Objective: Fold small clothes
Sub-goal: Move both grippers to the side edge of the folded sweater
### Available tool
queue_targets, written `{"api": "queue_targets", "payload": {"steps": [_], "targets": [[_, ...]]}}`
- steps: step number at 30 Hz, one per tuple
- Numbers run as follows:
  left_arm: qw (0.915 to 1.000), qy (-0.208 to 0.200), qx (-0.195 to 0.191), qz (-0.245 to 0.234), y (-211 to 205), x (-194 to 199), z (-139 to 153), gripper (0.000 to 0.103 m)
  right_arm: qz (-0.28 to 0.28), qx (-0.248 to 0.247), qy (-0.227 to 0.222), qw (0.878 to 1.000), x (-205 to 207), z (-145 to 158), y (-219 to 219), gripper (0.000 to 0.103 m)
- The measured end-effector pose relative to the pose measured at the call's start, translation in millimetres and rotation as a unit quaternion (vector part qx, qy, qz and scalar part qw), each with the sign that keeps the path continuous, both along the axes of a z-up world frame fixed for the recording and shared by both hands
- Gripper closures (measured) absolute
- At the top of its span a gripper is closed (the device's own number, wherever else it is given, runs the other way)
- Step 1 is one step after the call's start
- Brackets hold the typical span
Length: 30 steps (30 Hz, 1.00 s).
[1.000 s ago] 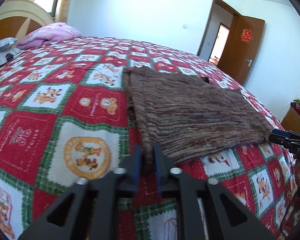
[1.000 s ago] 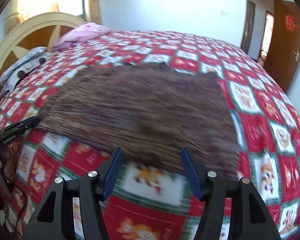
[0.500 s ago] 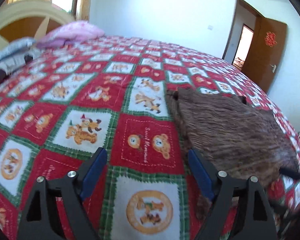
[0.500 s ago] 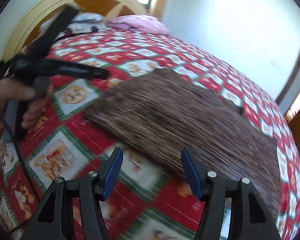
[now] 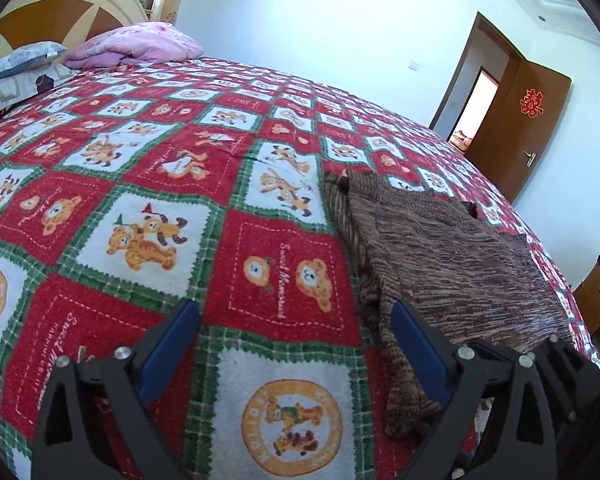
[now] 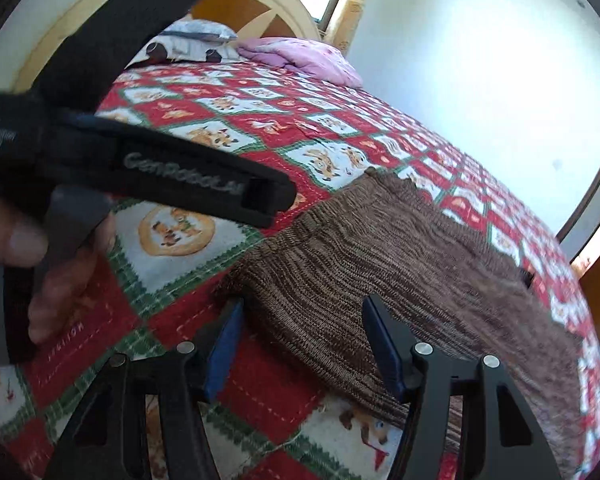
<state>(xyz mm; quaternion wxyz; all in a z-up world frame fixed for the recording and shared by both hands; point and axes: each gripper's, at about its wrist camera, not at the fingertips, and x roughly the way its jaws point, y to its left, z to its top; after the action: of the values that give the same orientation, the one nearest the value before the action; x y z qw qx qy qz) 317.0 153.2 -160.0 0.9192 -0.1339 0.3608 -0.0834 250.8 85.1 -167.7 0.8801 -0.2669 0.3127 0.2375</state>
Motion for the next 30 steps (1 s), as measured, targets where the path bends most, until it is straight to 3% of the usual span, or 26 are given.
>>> {"api": "queue_targets", "payload": {"steps": [5,9,15,27,30], "targets": [[0.9986,0.015,0.051,-0.001,-15,7,0,0.0,0.002,0.054,0.041,0.998,9,0,-13,0.051],[0.9967,0.032,0.075,-0.003,-19,12,-1,0.0,-0.008,0.064,0.03,0.997,6,-1,-12,0.067],[0.9945,0.043,0.096,-0.003,-24,19,0,0.0,-0.018,0.079,0.024,0.996,10,-1,-14,0.075],[0.9965,0.064,0.028,-0.046,-33,74,4,0.001,-0.013,0.089,0.028,0.996,9,-3,-16,0.076],[0.9956,0.066,0.016,-0.065,-39,89,5,0.009,-0.012,0.09,0.027,0.995,8,-4,-17,0.076]]}}
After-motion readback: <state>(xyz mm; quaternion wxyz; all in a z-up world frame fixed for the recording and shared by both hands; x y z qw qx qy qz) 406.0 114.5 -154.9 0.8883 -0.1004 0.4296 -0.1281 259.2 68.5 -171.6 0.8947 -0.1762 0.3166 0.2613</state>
